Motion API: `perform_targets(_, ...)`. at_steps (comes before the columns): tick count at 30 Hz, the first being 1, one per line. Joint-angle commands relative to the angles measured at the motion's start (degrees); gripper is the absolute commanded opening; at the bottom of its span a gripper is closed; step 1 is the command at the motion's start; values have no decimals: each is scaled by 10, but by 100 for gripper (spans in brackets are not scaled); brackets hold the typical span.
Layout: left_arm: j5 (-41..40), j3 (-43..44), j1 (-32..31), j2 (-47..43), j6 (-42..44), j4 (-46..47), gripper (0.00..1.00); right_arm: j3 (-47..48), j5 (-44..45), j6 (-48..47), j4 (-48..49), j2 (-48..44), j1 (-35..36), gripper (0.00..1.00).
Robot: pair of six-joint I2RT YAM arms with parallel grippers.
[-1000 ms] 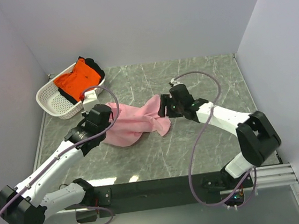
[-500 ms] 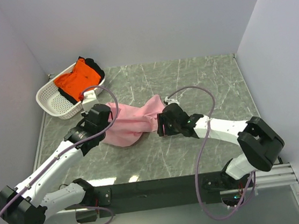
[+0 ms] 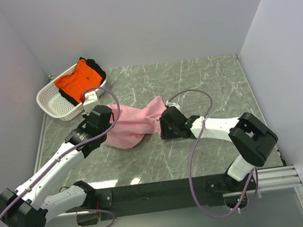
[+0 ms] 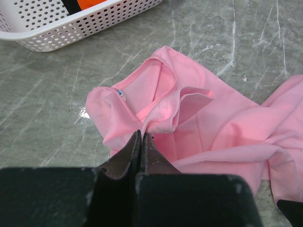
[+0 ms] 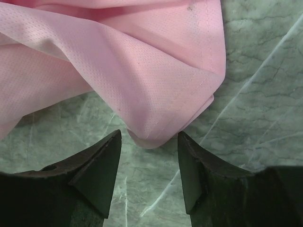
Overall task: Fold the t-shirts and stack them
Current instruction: Flatten the tshirt out
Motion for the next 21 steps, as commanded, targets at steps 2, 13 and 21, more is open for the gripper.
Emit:
perform_targets(2,3,5,4,-10,5,16,1,18,8,7,26,9,5,57)
perform_targets(13,0,1,5,-13,4,16,1,32,3,1,35,62,7,23)
perform_targets(21,-8,22,12,-29,10,12,1,45,54,-25,-47,-43,8,0)
